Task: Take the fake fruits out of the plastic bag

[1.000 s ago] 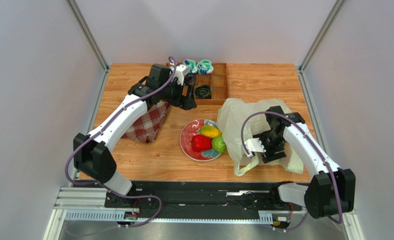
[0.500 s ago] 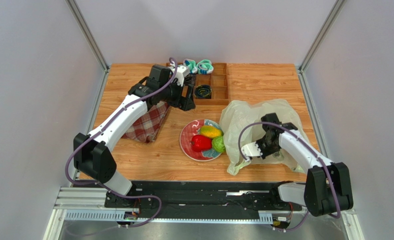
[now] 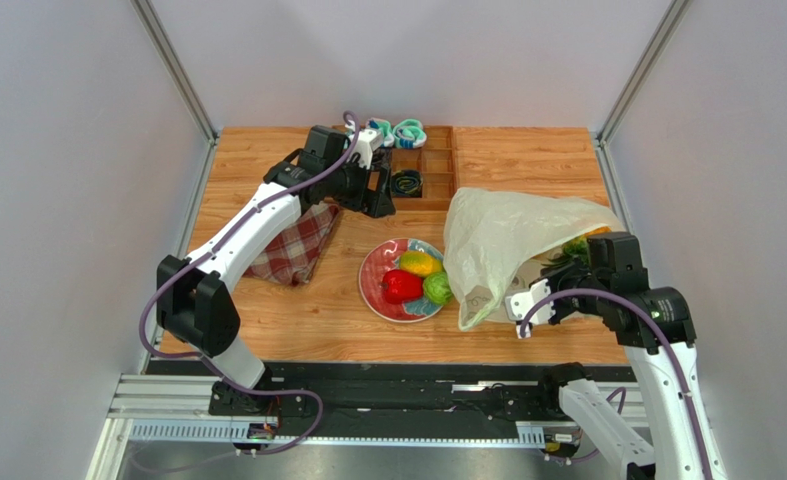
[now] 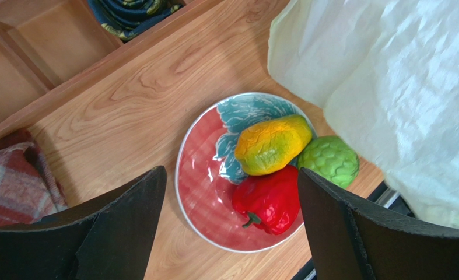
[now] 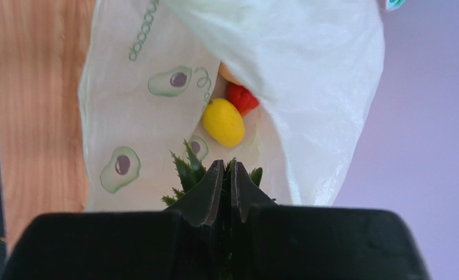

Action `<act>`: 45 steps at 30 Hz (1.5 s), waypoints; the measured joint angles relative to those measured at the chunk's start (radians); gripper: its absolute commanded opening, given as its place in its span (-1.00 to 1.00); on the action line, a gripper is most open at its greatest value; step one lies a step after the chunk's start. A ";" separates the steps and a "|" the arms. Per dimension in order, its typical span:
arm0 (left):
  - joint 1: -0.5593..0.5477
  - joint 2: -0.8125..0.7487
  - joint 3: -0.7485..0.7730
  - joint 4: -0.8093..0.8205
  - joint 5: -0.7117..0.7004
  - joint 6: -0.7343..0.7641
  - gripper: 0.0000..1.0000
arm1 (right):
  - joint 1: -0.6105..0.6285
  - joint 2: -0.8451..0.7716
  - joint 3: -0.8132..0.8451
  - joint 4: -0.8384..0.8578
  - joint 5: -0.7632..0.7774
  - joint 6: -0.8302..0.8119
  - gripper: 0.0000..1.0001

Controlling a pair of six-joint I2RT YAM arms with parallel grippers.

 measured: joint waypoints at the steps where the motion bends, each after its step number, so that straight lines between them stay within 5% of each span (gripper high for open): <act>1: 0.000 0.013 0.011 -0.001 0.007 -0.007 0.82 | 0.000 0.000 0.011 -0.014 -0.020 0.034 -1.00; 4: 0.000 0.040 0.029 -0.001 0.019 -0.018 0.82 | 0.000 0.078 0.137 -0.061 -0.094 0.222 -1.00; 10: 0.000 0.088 0.079 -0.007 0.035 -0.024 0.82 | -0.003 0.482 0.758 -0.059 -0.263 0.807 -1.00; 13: 0.000 0.130 0.127 -0.014 0.041 -0.023 0.82 | -0.007 0.637 0.908 0.010 -0.397 1.031 -1.00; 21: 0.000 0.148 0.155 -0.030 0.032 0.007 0.82 | -0.040 0.677 0.790 0.066 -0.756 1.567 -1.00; 24: 0.000 0.136 0.137 -0.028 0.024 0.014 0.83 | -0.082 0.699 0.737 0.214 -0.962 1.858 -1.00; 29: 0.000 0.068 0.051 -0.035 -0.029 0.046 0.85 | -0.097 0.757 0.738 0.525 -1.059 2.205 -1.00; 36: 0.041 -0.079 -0.008 -0.042 -0.367 0.099 0.91 | 0.082 0.820 0.816 0.788 -1.002 2.316 -1.00; 45: 0.349 -0.191 0.021 -0.047 -0.494 0.076 0.88 | 0.330 1.117 1.020 0.601 -0.644 1.971 -1.00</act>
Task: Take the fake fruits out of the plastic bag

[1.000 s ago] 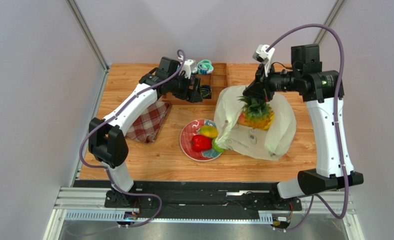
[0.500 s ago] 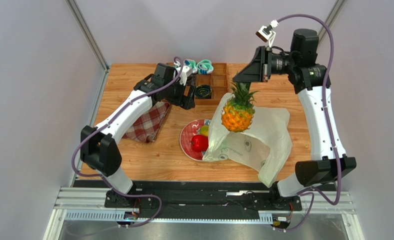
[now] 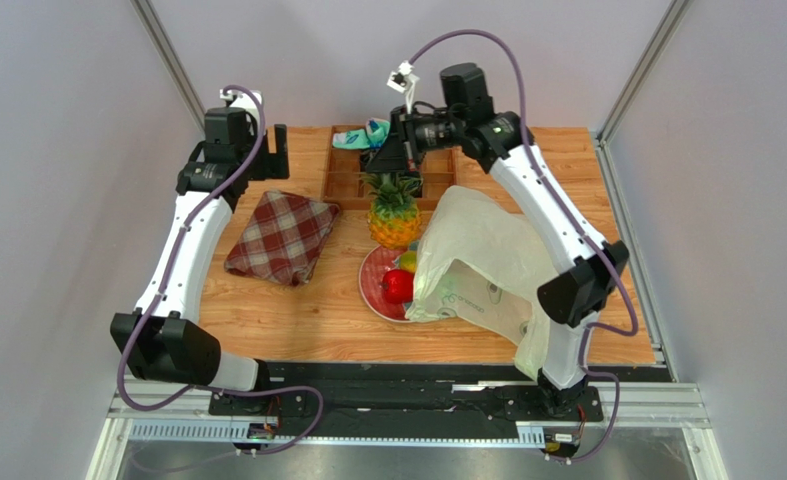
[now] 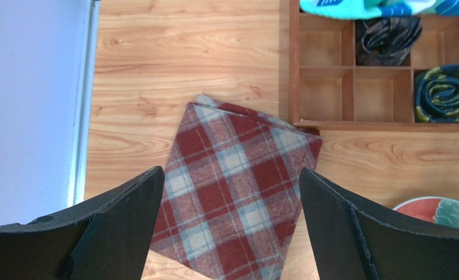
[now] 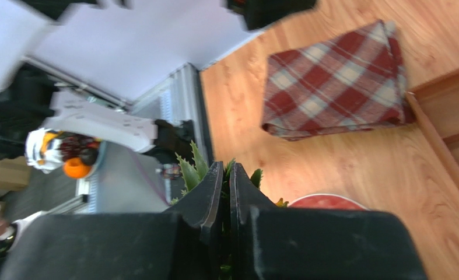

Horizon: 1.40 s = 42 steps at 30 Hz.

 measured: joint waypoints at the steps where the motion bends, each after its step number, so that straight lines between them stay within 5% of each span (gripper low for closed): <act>1: 0.013 -0.013 0.000 0.000 0.009 0.000 0.88 | 0.016 0.036 0.021 -0.014 0.039 -0.027 -1.00; 10: 0.008 -0.172 -0.128 0.002 0.152 0.032 0.87 | 0.088 0.054 -0.355 0.232 0.331 -0.182 -0.99; 27: 0.008 -0.086 -0.144 -0.030 0.242 0.040 0.85 | 0.110 0.152 -0.426 0.528 0.431 -0.195 -1.00; 42: 0.008 -0.061 -0.129 -0.018 0.290 0.002 0.85 | 0.111 0.014 -0.586 0.519 0.447 -0.238 -1.00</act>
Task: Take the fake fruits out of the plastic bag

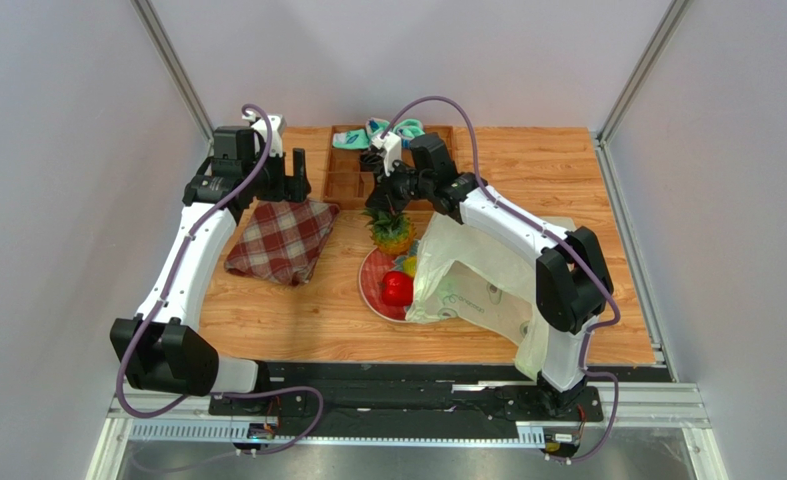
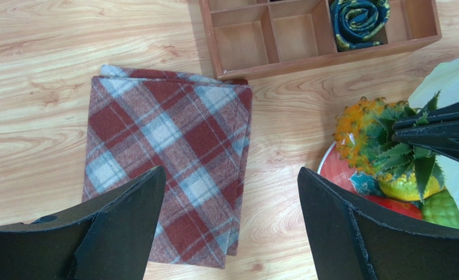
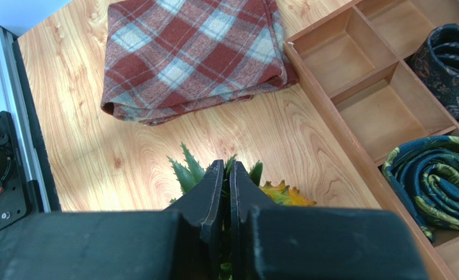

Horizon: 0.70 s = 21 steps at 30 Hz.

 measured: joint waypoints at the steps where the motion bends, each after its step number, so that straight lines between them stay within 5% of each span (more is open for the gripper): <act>1: 0.000 0.000 0.000 0.001 0.001 0.000 0.85 | 0.000 -0.005 -0.006 -0.001 -0.002 0.000 -1.00; 21: 0.000 0.000 0.000 0.004 0.021 -0.009 0.84 | 0.057 -0.056 -0.071 -0.029 -0.002 -0.027 -1.00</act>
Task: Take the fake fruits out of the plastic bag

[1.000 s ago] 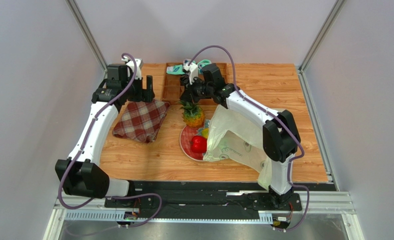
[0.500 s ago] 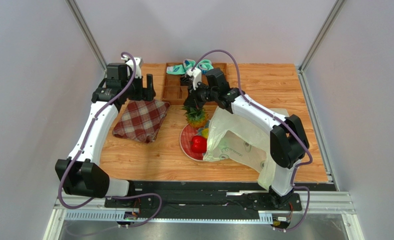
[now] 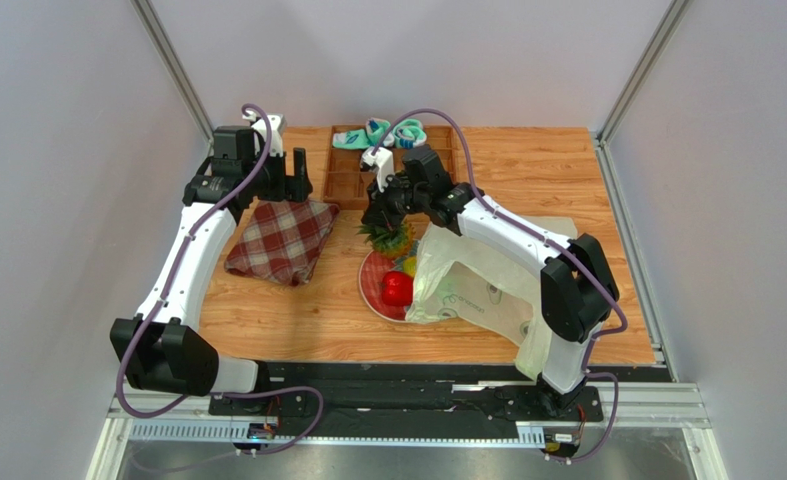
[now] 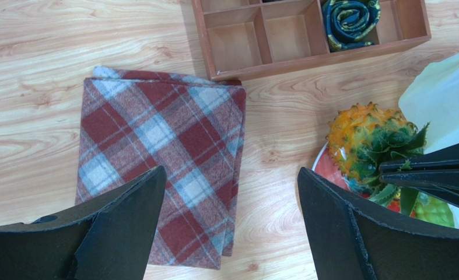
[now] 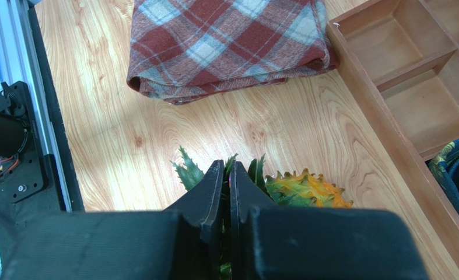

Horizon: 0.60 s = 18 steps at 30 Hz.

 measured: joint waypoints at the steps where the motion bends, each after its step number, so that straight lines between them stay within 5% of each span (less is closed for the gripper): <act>1: 0.000 0.000 0.000 0.000 0.000 0.000 0.84 | -0.001 -0.002 0.000 -0.001 0.002 0.000 -1.00; 18: 0.000 -0.004 -0.024 0.024 0.008 -0.014 0.84 | -0.002 -0.043 -0.012 -0.053 0.017 0.053 -1.00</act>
